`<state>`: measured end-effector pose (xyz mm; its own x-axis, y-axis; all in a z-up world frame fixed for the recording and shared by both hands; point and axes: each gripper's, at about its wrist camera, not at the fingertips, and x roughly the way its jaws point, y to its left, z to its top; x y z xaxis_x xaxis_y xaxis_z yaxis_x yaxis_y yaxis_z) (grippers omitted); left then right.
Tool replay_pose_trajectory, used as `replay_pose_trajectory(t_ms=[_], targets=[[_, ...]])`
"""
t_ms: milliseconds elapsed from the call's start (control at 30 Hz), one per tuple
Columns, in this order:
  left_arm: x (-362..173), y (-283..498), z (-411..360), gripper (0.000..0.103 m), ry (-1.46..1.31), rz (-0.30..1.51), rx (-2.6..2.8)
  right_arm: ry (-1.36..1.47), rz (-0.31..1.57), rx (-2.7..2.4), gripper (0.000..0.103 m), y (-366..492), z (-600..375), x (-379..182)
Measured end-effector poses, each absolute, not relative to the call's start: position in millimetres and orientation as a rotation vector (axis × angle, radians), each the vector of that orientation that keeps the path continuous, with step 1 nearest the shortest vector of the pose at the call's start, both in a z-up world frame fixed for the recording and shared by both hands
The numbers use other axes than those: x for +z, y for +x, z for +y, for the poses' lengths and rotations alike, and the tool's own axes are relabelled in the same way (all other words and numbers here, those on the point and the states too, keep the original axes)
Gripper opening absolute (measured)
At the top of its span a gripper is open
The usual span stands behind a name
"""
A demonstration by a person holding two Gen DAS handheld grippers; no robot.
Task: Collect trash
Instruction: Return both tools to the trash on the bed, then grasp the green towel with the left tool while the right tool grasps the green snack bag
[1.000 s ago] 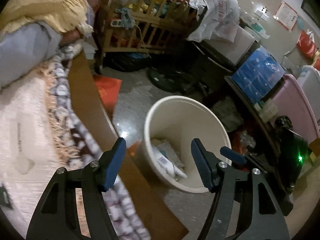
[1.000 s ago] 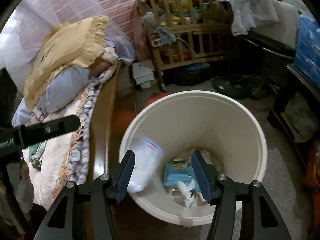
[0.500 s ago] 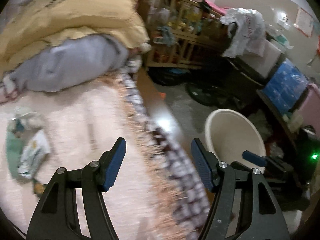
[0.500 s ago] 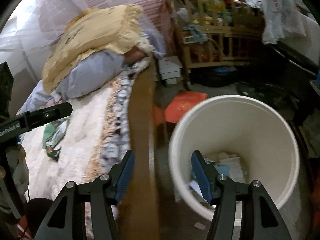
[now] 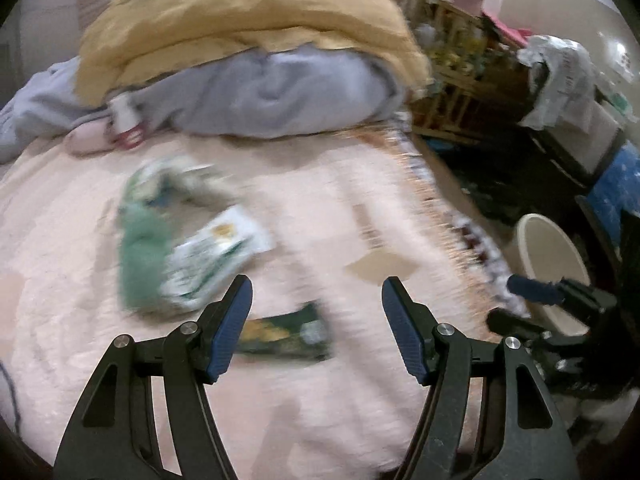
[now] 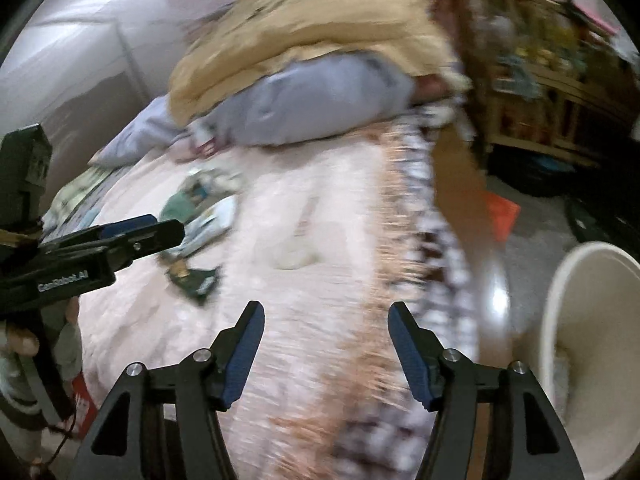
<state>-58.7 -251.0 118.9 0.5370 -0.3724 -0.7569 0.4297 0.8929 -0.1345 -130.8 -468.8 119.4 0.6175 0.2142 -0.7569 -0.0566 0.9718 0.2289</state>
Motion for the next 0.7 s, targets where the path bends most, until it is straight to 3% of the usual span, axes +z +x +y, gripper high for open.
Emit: replay_pose_trajectory(t_ms=[267,367,667,700], targets=[[99.9,-41.5,-151.7,0.066,0.013,0.925,-0.309,0.1,0.962,0.376,0.064,-91.6,-406.4,101.2],[94.0,-35.2,-126.5,0.066,-0.021,0.937,-0.27,0.078,0.965,0.457,0.07,-73.2,-387.2,97.4],[77.4,-0.9,-106.6,0.066,-0.114,0.977,-0.24,-0.104,1.004,0.633,0.072,-25.2,-319.5,76.1],[75.5,4.9,-108.5,0.066,-0.122,0.979,-0.245,-0.134,1.014,0.634,0.068,-20.8,-312.7,68.4]])
